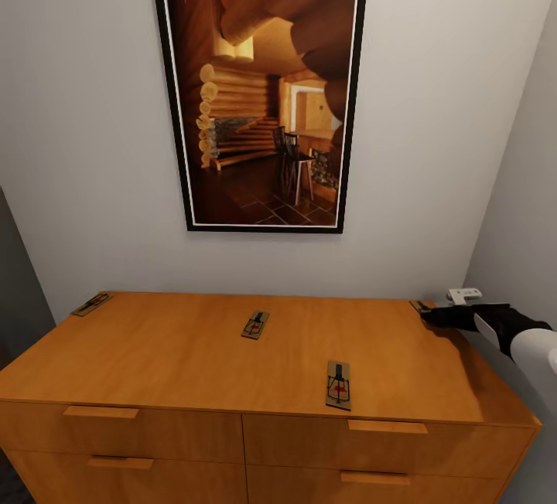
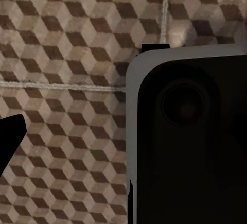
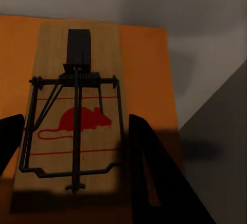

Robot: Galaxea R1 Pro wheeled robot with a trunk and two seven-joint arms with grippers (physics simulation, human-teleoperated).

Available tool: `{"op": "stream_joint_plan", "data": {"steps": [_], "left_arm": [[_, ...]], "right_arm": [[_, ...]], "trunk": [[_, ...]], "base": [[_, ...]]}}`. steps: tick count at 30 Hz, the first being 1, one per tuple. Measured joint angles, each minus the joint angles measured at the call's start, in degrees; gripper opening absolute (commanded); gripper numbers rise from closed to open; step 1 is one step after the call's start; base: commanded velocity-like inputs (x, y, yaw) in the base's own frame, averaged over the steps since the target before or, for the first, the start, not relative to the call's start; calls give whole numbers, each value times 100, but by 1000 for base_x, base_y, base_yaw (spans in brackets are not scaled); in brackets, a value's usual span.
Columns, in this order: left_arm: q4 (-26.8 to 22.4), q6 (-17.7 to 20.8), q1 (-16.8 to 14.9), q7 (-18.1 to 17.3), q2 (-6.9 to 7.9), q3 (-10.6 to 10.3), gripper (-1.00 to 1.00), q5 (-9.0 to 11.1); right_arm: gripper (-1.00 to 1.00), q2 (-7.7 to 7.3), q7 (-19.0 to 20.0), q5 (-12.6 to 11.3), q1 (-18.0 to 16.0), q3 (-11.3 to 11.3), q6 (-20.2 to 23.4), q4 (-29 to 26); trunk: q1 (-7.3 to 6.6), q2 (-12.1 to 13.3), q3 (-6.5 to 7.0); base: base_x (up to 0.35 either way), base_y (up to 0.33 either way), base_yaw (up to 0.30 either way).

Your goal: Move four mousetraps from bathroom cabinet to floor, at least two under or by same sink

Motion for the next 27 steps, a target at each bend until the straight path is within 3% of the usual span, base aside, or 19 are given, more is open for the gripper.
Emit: {"op": "stream_joint_plan", "data": {"steps": [20, 27], "left_arm": [[-14, -2, 0, 0, -10, 8, 100, 0], [-17, -3, 0, 0, -24, 14, 100, 0]], "right_arm": [[-100, -49, -6, 5, 0, -20, 65, -216], [-100, -138, -11, -10, 0, -20, 706, -772]], "trunk": [[0, 0, 0], [0, 0, 0]], "base": [[0, 0, 0], [0, 0, 0]]}}
